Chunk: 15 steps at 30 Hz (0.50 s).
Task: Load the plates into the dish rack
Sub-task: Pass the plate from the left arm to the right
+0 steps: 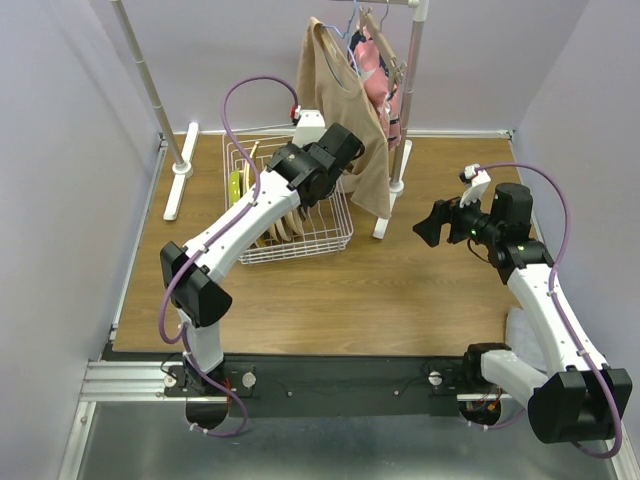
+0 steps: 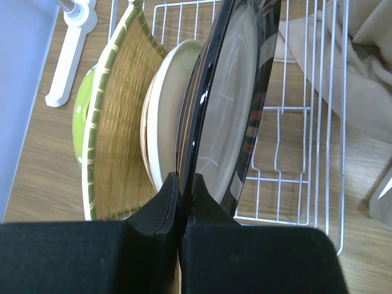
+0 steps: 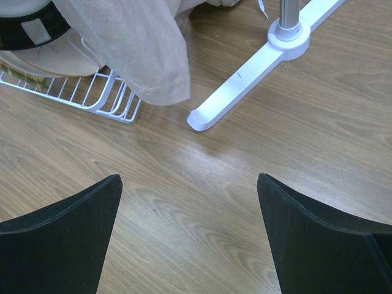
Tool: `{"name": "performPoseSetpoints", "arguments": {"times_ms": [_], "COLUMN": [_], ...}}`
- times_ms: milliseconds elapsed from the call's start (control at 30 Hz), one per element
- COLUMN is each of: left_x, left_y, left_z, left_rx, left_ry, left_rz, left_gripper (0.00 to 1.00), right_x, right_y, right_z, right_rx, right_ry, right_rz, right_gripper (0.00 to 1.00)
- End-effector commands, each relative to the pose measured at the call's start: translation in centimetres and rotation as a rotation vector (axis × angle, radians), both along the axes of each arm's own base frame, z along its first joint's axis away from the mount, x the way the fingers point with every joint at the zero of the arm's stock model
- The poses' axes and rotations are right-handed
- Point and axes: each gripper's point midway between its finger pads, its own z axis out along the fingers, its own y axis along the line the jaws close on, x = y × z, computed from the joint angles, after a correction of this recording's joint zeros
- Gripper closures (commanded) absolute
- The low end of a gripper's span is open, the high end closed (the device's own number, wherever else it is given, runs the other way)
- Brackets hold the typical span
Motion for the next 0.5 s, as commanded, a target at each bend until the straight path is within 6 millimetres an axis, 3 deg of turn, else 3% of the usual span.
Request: {"name": "performPoseSetpoints", "arguments": {"times_ms": [0, 467], "left_x": [1.1, 0.9], "left_y": [1.3, 1.1], "left_z": [3.0, 0.7], "left_rx": [0.035, 0.052], "left_ry": [-0.143, -0.098], "left_rz": [0.08, 0.079], "left_gripper": [1.0, 1.0], "right_x": [0.1, 0.1], "right_y": [-0.4, -0.4], "right_z": [0.2, 0.2], "right_rx": [-0.015, -0.015], "right_ry": [-0.033, -0.031], "right_rz": [-0.01, -0.011], "right_gripper": [0.0, 0.0]}}
